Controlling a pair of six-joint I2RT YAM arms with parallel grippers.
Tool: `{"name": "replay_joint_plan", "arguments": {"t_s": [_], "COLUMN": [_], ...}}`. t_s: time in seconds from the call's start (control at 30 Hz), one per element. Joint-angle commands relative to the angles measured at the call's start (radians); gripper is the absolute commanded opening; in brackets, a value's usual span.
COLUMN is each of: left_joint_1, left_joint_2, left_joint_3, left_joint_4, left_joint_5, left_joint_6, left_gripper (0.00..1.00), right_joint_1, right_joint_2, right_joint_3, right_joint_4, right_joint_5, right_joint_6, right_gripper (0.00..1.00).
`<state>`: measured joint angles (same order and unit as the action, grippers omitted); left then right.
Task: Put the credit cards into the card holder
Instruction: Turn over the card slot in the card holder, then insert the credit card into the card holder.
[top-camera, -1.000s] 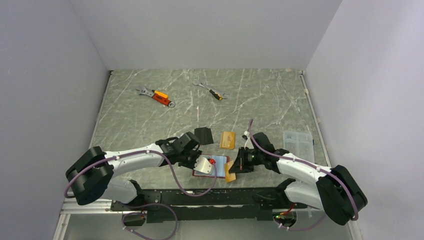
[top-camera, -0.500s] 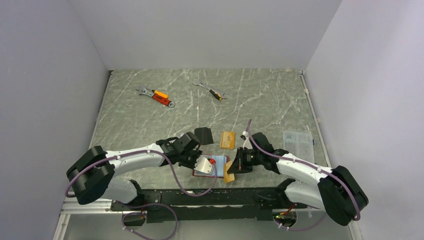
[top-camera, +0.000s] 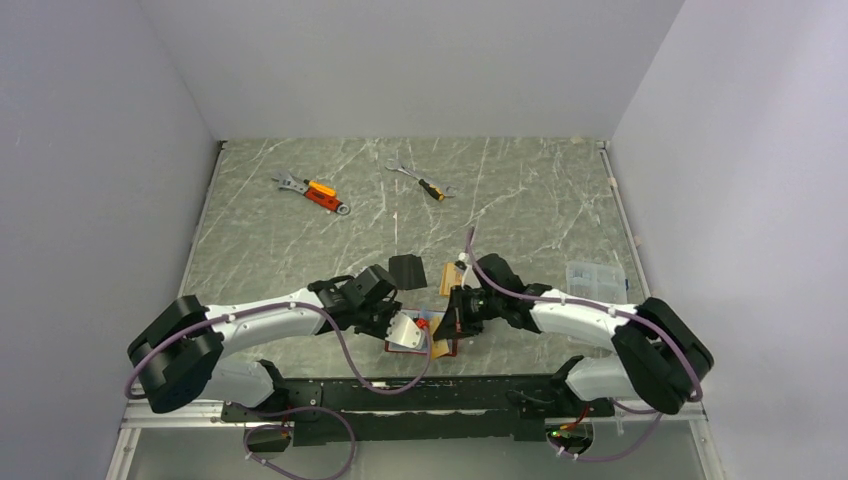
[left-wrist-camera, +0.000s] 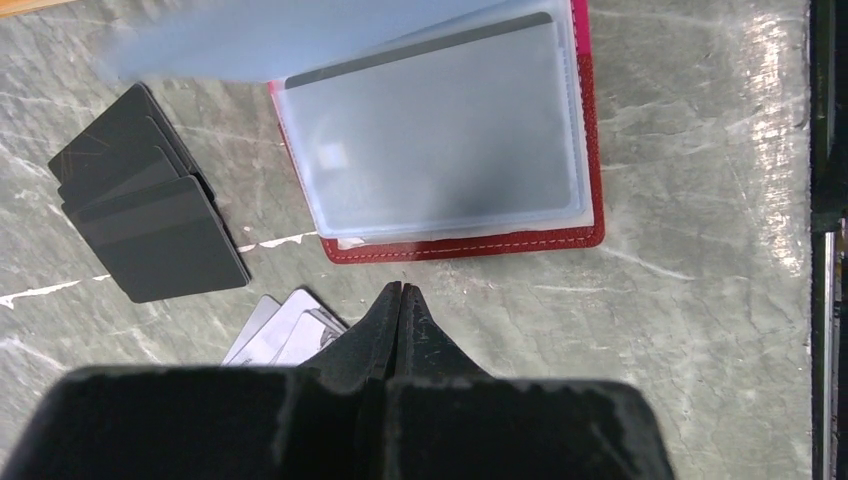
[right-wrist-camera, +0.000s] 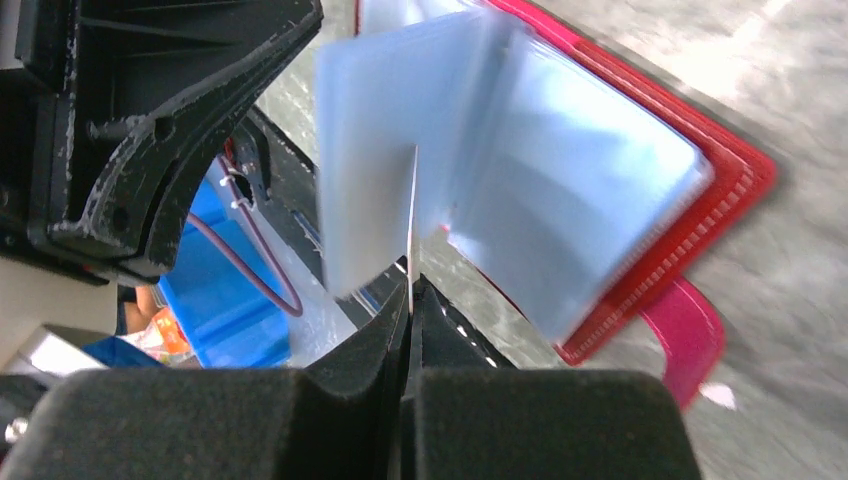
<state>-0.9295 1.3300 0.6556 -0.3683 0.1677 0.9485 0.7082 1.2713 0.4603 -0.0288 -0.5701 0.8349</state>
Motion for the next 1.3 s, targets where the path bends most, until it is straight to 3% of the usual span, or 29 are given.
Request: {"name": "replay_joint_plan", "arguments": {"t_s": [0.0,0.43,0.7,1.27], "left_joint_1": [0.016,0.036,0.001,-0.076], "left_joint_2": [-0.058,-0.038,0.033,0.048], "left_joint_3": [-0.004,0.017,-0.007,-0.082], "left_joint_4": [-0.011,-0.019,0.028,0.062], "left_joint_5": [0.006,0.047,0.043,-0.001], "left_joint_6": [0.022,0.02,0.025,0.009], "left_gripper": [0.0,0.0,0.0,0.0], "right_joint_1": [0.03,0.009,-0.039,0.116], "right_joint_2": [0.07,0.112,0.075,0.072], "right_joint_3": [0.082,0.066,0.001,-0.137], "right_joint_4": [0.103,0.121,0.264,0.424], "right_joint_5": [-0.012,0.053,0.18,0.43], "right_joint_6": [0.015,-0.004,0.081,0.255], "right_gripper": [0.0,0.0,0.0,0.0]}}
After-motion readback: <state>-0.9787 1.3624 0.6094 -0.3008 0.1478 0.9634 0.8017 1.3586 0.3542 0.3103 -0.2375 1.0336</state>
